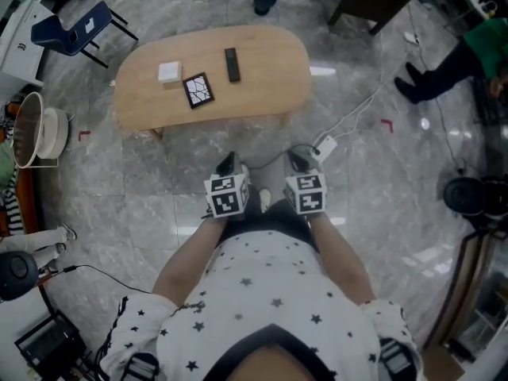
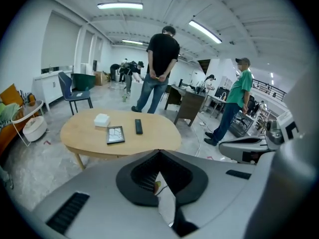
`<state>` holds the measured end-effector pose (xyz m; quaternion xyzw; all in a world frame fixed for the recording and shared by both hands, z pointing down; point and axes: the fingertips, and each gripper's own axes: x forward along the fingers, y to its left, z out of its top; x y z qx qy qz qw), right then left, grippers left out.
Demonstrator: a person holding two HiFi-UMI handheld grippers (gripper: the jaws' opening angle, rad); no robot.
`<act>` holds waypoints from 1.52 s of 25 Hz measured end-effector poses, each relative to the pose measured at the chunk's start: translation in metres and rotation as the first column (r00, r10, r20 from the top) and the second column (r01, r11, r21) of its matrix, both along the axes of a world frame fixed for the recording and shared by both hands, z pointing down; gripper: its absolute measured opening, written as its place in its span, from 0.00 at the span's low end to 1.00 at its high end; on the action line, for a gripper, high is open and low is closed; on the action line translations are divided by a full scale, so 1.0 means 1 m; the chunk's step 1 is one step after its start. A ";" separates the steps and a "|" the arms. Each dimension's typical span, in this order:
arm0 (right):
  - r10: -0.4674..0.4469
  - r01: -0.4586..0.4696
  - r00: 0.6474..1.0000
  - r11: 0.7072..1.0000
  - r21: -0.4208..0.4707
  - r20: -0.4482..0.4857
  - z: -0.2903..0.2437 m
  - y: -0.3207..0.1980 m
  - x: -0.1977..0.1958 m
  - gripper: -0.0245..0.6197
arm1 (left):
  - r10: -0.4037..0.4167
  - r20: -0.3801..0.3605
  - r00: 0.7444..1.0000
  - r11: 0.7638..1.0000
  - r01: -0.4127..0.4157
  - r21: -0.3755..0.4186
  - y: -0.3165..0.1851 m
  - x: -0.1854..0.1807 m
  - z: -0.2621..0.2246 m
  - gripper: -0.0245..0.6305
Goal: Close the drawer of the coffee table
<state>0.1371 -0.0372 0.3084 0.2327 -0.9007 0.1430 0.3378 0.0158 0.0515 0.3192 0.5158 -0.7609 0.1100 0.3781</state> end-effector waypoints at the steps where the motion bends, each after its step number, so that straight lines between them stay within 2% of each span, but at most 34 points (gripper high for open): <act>1: -0.011 0.011 1.000 1.000 0.004 0.000 -0.006 0.004 0.003 0.05 | 0.009 -0.005 1.000 1.000 -0.009 0.006 0.000 0.005 -0.006 0.05; 12: -0.079 0.076 0.992 0.996 0.038 0.095 -0.055 0.030 0.016 0.05 | 0.064 0.042 0.997 0.995 -0.067 0.069 -0.001 0.032 -0.067 0.05; 25: -0.089 0.085 0.986 0.996 0.034 0.139 -0.069 0.029 0.013 0.05 | 0.066 0.052 0.996 0.993 -0.071 0.096 -0.009 0.037 -0.076 0.05; 32: -0.066 0.056 0.986 0.996 0.069 0.150 -0.074 0.016 0.016 0.05 | 0.078 0.054 0.996 0.992 -0.083 0.100 -0.018 0.039 -0.076 0.05; 38: -0.048 0.042 0.988 0.998 0.049 0.147 -0.073 0.015 0.020 0.05 | 0.082 0.044 0.996 0.992 -0.086 0.093 -0.018 0.040 -0.073 0.05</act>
